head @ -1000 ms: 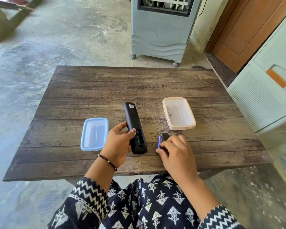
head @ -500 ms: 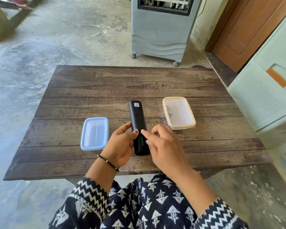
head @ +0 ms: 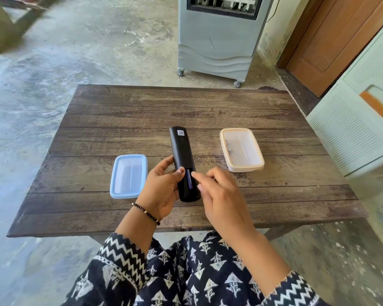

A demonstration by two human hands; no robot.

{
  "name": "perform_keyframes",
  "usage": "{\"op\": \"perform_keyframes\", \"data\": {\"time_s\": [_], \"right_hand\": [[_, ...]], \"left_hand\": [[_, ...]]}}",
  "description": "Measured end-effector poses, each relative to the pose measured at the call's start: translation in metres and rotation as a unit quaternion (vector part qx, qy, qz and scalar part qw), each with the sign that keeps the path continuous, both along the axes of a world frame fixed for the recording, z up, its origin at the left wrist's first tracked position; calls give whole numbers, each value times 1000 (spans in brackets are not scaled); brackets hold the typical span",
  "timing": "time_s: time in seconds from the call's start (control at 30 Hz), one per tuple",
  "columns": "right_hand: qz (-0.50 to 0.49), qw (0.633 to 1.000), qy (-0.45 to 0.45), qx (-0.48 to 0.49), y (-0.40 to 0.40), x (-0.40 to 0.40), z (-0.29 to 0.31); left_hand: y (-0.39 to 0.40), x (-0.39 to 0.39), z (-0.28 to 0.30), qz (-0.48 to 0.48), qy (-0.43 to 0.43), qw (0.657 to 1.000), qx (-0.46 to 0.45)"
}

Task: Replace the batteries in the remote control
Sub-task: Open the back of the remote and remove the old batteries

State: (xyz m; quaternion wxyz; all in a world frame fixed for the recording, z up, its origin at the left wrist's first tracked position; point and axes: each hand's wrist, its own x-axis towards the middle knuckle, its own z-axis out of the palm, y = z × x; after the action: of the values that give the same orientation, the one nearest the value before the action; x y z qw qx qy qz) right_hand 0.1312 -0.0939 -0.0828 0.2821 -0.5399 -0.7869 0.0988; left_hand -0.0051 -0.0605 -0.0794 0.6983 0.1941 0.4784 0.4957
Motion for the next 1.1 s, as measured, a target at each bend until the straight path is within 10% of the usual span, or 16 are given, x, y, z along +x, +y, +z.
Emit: {"op": "perform_keyframes", "data": {"time_s": [0.87,1.1], "right_hand": [[113,984,-140,7,17,9,1],[-117,946,262,-152,8,0,-4]], "left_hand": [[-8,7,-4,-26,36,998,-34],[-1,5,6,4,50,999,-5]]}}
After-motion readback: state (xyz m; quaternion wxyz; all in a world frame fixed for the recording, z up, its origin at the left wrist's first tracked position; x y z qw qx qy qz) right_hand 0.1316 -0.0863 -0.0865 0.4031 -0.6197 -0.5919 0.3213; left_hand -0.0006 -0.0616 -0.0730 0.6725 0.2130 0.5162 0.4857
